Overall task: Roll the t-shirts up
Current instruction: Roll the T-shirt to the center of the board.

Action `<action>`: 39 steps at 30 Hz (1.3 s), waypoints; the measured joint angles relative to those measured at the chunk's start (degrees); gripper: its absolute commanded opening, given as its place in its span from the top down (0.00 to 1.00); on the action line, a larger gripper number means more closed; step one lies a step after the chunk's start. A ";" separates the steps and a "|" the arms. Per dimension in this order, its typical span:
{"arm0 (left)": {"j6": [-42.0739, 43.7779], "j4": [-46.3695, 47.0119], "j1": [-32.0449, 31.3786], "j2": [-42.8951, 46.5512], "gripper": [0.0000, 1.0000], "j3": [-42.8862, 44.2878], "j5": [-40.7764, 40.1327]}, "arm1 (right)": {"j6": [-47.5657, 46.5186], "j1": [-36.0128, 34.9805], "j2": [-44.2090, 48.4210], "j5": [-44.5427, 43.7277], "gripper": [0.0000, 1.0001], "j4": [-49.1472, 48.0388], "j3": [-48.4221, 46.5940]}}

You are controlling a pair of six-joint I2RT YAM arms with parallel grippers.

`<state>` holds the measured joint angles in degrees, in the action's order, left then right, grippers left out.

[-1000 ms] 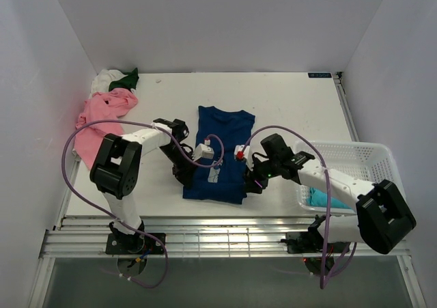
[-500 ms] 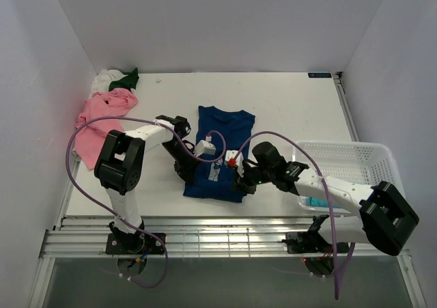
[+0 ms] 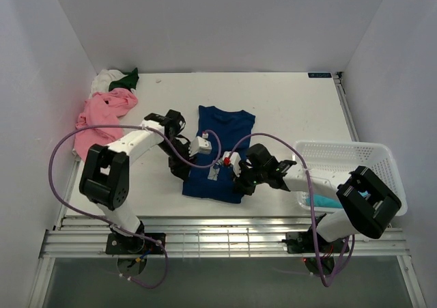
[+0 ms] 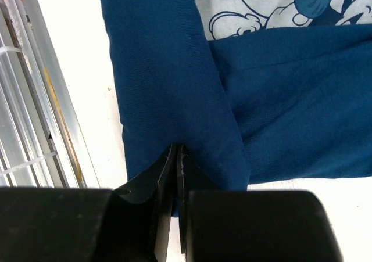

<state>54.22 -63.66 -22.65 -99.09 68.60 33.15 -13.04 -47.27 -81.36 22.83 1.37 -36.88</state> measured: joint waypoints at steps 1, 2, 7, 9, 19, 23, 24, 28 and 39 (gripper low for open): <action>0.94 0.68 0.11 2.67 0.45 -0.98 -0.24 | 0.46 0.02 -0.09 -0.20 0.90 0.00 -0.04; 1.60 1.16 0.17 5.03 0.44 -1.84 -0.46 | 0.72 0.09 -0.13 -0.28 0.90 -0.02 -0.04; 4.17 5.25 0.52 17.33 0.36 -7.56 0.20 | 2.38 0.63 -0.33 -0.42 0.90 -0.07 -0.09; 4.52 8.00 0.39 21.29 0.34 -10.95 1.88 | 2.75 0.87 -0.52 -0.39 0.90 -0.11 -0.09; 3.17 23.80 -12.98 35.41 0.26 -32.52 -4.24 | 3.48 1.44 -1.75 -0.17 0.90 0.72 -1.20; 3.43 28.30 -14.91 35.50 0.20 -33.90 -8.20 | 3.34 1.49 -2.29 -0.15 0.90 1.40 -1.81; 3.41 29.66 -15.04 35.08 0.20 -34.25 -9.14 | 3.26 1.51 -2.47 -0.13 0.90 1.60 -1.97; 3.28 34.18 -15.19 32.54 0.20 -36.65 -13.77 | 2.62 1.51 -2.75 -0.20 0.89 1.88 -2.40; 3.08 38.93 -15.23 30.69 0.35 -38.49 -17.57 | -1.51 1.51 -1.01 -0.48 0.57 4.81 -2.58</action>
<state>57.30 -24.73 -37.89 -68.40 30.11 15.57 -14.55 -45.76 -82.37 22.35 6.17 -39.46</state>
